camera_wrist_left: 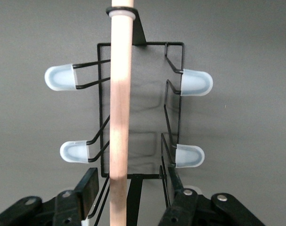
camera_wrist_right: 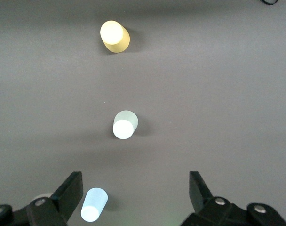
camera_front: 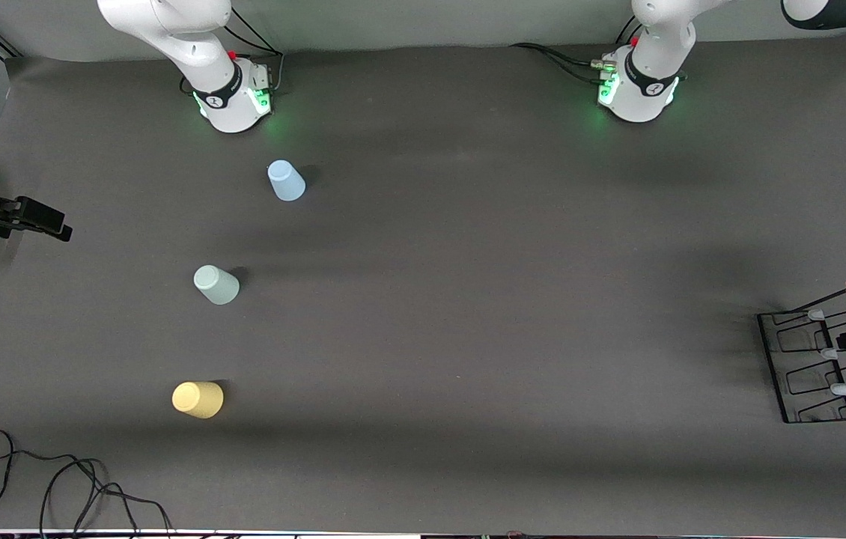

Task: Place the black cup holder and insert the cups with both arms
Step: 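Reach the left gripper toward the black wire cup holder, then grasp the wooden rod of the cup holder with the left gripper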

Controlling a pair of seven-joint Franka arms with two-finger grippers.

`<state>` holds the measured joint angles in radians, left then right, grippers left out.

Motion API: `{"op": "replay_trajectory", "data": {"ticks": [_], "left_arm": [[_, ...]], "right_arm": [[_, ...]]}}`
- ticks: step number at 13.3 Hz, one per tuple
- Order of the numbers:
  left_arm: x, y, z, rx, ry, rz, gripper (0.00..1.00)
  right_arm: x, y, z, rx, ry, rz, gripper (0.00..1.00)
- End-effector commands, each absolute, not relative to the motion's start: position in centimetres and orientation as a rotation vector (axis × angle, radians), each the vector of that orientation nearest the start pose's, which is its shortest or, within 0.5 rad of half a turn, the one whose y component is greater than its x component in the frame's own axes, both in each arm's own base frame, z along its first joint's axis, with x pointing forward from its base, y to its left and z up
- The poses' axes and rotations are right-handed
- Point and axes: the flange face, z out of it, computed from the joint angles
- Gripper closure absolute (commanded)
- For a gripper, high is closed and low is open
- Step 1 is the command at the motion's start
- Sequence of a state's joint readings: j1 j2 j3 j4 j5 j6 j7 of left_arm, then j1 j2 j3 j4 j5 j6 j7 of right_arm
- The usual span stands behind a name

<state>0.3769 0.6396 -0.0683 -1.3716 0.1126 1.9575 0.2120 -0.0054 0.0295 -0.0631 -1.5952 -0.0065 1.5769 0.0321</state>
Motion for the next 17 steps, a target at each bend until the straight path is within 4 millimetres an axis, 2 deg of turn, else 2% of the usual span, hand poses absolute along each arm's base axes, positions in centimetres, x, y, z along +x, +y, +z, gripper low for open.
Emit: {"op": "replay_trajectory", "data": {"ticks": [1,3,4,5,6,8,9,12,15,17], "left_arm": [[68.6,23.5,33.1,-3.065,-0.053,0.110,0.57],[68.6,24.0,32.4,-3.025,-0.009,0.138,0.88],[68.7,23.8,32.6,-3.027,-0.001,0.132,1.00],[68.9,23.1,33.0,-3.028,-0.011,0.120,1.00],[69.3,22.4,34.4,-3.025,-0.002,0.108,1.00],[69.4,21.1,38.7,-3.019,0.017,0.115,1.00],[69.2,20.4,40.1,-3.028,0.021,0.153,1.00],[68.2,14.6,43.9,-3.035,0.077,0.198,1.00],[67.0,8.9,45.7,-3.072,0.021,0.170,1.00],[66.4,5.0,47.4,-3.173,0.016,0.139,1.00]], "right_arm": [[56.2,-4.7,60.2,-3.119,0.193,0.023,0.00],[56.0,-5.5,60.2,-3.108,0.217,0.022,0.00],[56.0,-5.5,60.3,-3.106,0.217,0.020,0.00],[56.0,-5.6,60.2,-3.107,0.219,0.027,0.00],[55.9,-5.6,60.1,-3.107,0.219,0.032,0.00],[56.0,-5.3,60.2,-3.108,0.212,0.030,0.00],[56.0,-5.3,60.1,-3.108,0.212,0.032,0.00],[56.0,-5.2,60.1,-3.108,0.207,0.037,0.00],[56.0,-4.8,60.2,-3.109,0.193,0.037,0.00],[55.9,-4.4,60.3,-3.110,0.178,0.035,0.00]]}}
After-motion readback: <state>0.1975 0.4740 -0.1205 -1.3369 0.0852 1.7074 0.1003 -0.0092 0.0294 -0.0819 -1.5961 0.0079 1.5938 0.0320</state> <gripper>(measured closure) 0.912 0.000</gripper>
